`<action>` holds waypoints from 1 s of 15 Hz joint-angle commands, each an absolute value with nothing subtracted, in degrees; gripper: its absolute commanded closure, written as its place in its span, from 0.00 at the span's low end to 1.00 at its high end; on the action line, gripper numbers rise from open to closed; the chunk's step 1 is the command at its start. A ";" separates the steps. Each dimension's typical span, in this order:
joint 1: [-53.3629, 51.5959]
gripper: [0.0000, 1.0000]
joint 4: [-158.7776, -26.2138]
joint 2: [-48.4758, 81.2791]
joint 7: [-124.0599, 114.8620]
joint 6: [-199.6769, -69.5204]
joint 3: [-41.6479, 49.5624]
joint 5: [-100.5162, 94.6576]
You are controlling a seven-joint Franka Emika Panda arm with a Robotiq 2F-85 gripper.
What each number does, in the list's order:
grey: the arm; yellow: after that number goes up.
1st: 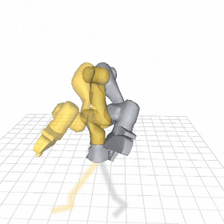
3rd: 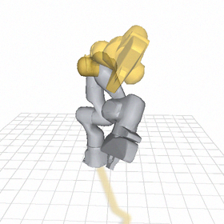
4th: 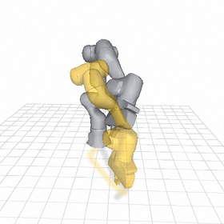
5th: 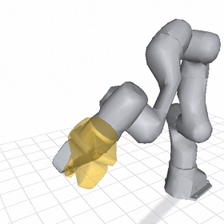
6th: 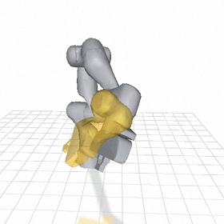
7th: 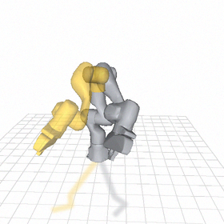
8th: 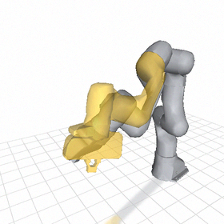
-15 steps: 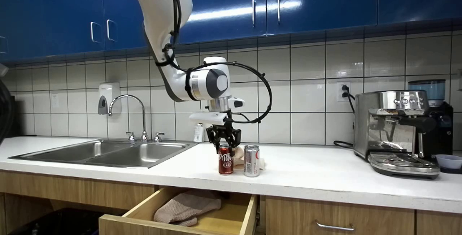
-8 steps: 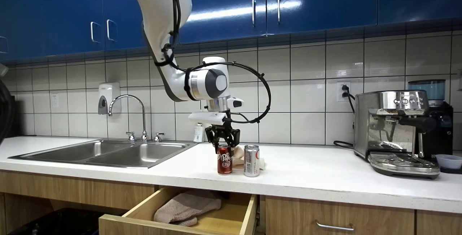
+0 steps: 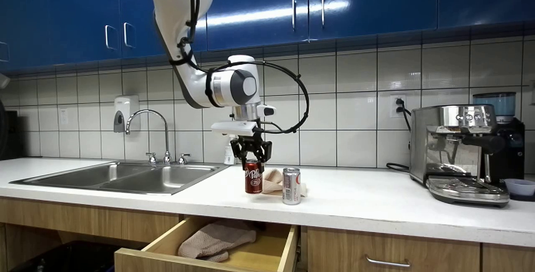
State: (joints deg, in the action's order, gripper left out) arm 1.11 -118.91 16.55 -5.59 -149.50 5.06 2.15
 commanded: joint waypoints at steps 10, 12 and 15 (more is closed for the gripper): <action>1.91 0.62 -131.40 4.89 -1.22 -151.30 3.89 1.88; 1.87 0.62 -133.21 3.55 -0.28 -151.52 3.75 2.00; 1.62 0.62 -135.38 2.20 0.94 -151.02 3.33 1.94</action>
